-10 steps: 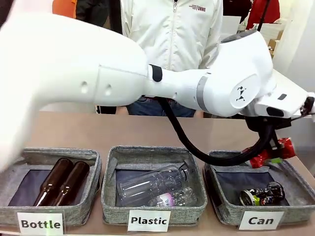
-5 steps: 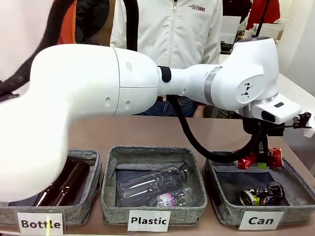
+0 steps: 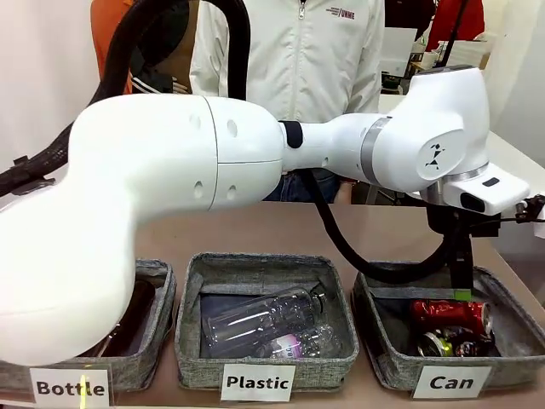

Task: Sort the can waste into the basket.
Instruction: Pick up the can waste from the table and place it in the right Fabric basket.

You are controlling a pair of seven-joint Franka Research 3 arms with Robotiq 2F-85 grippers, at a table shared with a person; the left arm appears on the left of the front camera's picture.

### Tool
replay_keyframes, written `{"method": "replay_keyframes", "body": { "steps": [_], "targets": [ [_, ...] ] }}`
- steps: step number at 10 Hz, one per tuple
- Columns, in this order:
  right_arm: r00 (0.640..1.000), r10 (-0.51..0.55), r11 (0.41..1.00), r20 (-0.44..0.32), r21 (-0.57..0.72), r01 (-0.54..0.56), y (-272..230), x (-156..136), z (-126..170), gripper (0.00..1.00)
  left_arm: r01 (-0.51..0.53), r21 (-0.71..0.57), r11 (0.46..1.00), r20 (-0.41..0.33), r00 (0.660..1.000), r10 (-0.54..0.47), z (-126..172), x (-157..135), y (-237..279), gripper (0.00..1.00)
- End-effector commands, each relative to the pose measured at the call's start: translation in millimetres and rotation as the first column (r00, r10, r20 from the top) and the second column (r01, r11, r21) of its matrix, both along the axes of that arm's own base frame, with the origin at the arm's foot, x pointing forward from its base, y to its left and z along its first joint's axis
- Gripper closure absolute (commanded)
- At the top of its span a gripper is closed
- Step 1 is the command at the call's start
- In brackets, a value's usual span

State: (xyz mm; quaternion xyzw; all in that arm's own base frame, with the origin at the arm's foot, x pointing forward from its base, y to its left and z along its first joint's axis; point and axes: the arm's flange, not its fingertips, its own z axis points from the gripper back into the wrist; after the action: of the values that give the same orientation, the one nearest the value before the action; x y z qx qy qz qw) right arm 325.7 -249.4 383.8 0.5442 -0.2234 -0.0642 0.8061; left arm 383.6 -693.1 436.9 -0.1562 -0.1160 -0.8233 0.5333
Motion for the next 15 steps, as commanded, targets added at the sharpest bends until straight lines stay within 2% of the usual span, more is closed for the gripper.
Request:
{"method": "replay_keyframes", "body": {
  "steps": [1, 3, 5, 7, 8, 9, 10, 12, 13, 14, 15],
  "targets": [
    [1.0, -0.004, 1.0, -0.013, -0.006, 0.004, 0.6, 0.1, 3.3, 0.0, -0.008, 0.012, 1.0, 0.009, 1.0, 0.008, 8.0, 7.8, -11.2, 0.0],
    [1.0, 0.0, 1.0, 0.0, 0.0, 0.0, 0.0, 0.0, 0.0, 0.0, -0.007, 0.025, 1.0, -0.011, 1.0, 0.007, 14.0, 7.3, 0.4, 0.0],
    [0.998, 0.065, 0.996, -0.027, -0.051, -0.067, 24.7, 16.6, 4.7, 0.0, -0.083, 0.079, 0.993, -0.094, 0.991, 0.091, 33.2, 11.2, 37.7, 0.0],
    [0.989, 0.147, 0.982, -0.028, -0.114, -0.15, 59.3, 40.3, 22.9, 0.0, -0.118, 0.077, 0.99, -0.21, 0.969, 0.131, 57.5, 15.3, 92.3, 0.0],
    [0.978, 0.209, 0.966, -0.026, -0.151, -0.211, 87.1, 57.5, 39.2, 0.0, -0.148, 0.051, 0.988, -0.259, 0.953, 0.156, 74.3, 18.3, 137.8, 0.0],
    [0.966, 0.256, 0.956, -0.03, -0.142, -0.258, 112.6, 72.8, 50.5, 0.0, -0.237, 0.023, 0.971, -0.25, 0.939, 0.235, 85.6, 23.2, 176.0, 0.0],
    [0.954, 0.294, 0.95, -0.059, -0.094, -0.298, 140.1, 87.7, 58.6, 0.0, -0.278, -0.023, 0.96, -0.3, 0.918, 0.259, 94.7, 28.4, 218.3, 0.0],
    [0.942, 0.311, 0.95, -0.127, 0.023, -0.31, 193.5, 112.6, 61.4, 0.0, -0.412, -0.078, 0.908, -0.408, 0.844, 0.348, 108.4, 50.2, 318.3, 0.0],
    [0.93, 0.326, 0.945, -0.168, 0.061, -0.321, 221.0, 120.7, 56.3, 0.0, -0.516, -0.127, 0.847, -0.447, 0.792, 0.415, 108.6, 64.4, 381.6, 0.0],
    [0.925, 0.335, 0.942, -0.182, 0.078, -0.326, 246.0, 125.1, 53.6, 0.0, -0.597, -0.155, 0.787, -0.503, 0.734, 0.457, 105.0, 73.4, 435.7, 0.0],
    [0.916, 0.347, 0.938, -0.201, 0.104, -0.332, 269.7, 126.5, 51.8, 0.0, -0.685, -0.164, 0.71, -0.574, 0.652, 0.496, 100.9, 81.1, 489.1, 0.0]
  ]
}}
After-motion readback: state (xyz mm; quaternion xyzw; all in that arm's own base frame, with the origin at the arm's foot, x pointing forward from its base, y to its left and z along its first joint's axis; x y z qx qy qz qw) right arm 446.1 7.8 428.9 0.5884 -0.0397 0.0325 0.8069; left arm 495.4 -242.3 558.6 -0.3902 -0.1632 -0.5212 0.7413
